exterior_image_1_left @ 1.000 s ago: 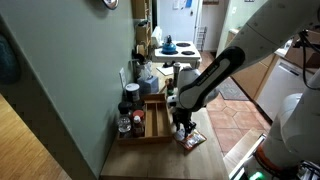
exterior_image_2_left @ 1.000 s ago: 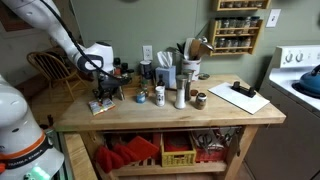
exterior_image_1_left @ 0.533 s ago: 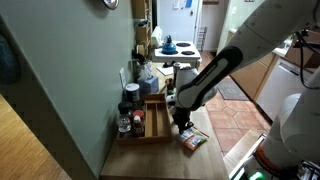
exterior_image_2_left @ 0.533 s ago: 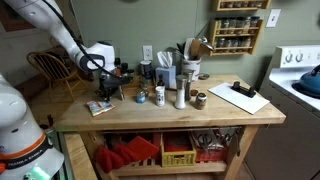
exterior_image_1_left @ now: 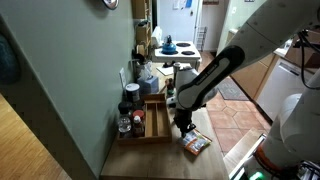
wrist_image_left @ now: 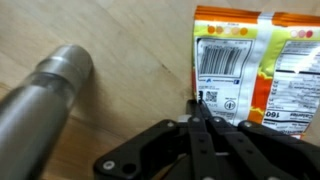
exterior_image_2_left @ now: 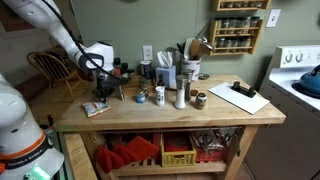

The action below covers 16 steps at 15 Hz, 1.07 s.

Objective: Put the snack packet behind the black pepper shaker

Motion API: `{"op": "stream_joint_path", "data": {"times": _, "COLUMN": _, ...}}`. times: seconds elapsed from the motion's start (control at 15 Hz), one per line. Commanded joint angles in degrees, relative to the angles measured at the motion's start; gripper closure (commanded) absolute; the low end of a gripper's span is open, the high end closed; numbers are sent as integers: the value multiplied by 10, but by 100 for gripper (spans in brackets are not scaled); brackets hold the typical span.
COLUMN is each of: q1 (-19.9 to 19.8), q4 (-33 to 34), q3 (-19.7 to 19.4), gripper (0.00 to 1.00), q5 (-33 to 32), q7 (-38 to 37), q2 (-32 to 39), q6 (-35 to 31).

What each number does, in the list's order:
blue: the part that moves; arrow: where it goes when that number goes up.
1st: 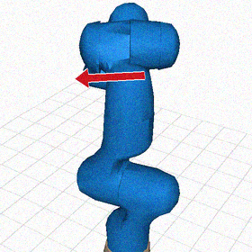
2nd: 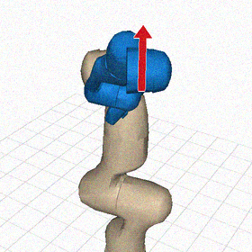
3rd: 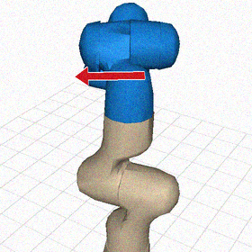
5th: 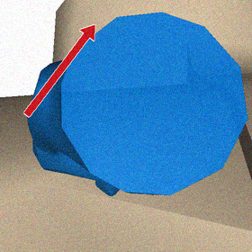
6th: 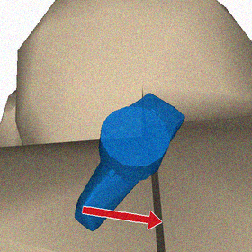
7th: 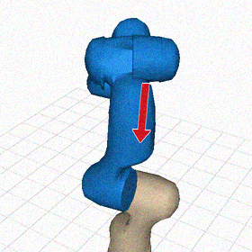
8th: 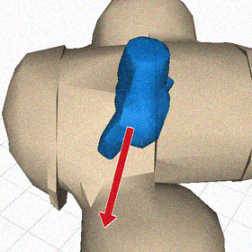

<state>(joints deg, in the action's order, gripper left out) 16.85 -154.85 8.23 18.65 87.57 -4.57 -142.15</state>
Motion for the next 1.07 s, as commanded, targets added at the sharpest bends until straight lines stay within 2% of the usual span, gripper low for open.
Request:
{"op": "stream_joint_path", "data": {"times": 0.0, "q1": 5, "q4": -42, "q3": 11, "gripper": 100, "q5": 38, "q7": 26, "q2": -72, "q6": 50}}
{"op": "stream_joint_path", "data": {"times": 0.13, "q1": 19, "q4": -56, "q3": 15, "gripper": 100, "q5": 50, "q7": 29, "q2": -104, "q6": 59}}
{"op": "stream_joint_path", "data": {"times": 0.33, "q1": 39, "q4": -25, "q3": 16, "gripper": 100, "q5": 66, "q7": 2, "q2": -119, "q6": 80}}
{"op": "stream_joint_path", "data": {"times": 0.53, "q1": 65, "q4": -58, "q3": 15, "gripper": 100, "q5": 104, "q7": -3, "q2": -176, "q6": 74}}
{"op": "stream_joint_path", "data": {"times": 0.6, "q1": 71, "q4": -25, "q3": 13, "gripper": 100, "q5": 106, "q7": -10, "q2": -159, "q6": 87}}
{"op": "stream_joint_path", "data": {"times": 0.73, "q1": 86, "q4": -24, "q3": 14, "gripper": 100, "q5": 123, "q7": -29, "q2": -177, "q6": 101}}
{"op": "stream_joint_path", "data": {"times": 0.87, "q1": 107, "q4": -52, "q3": 22, "gripper": 100, "q5": 153, "q7": -51, "q2": -213, "q6": 95}}
{"op": "stream_joint_path", "data": {"times": 1.0, "q1": 118, "q4": -24, "q3": 38, "gripper": 100, "q5": 151, "q7": -87, "q2": -199, "q6": 90}}
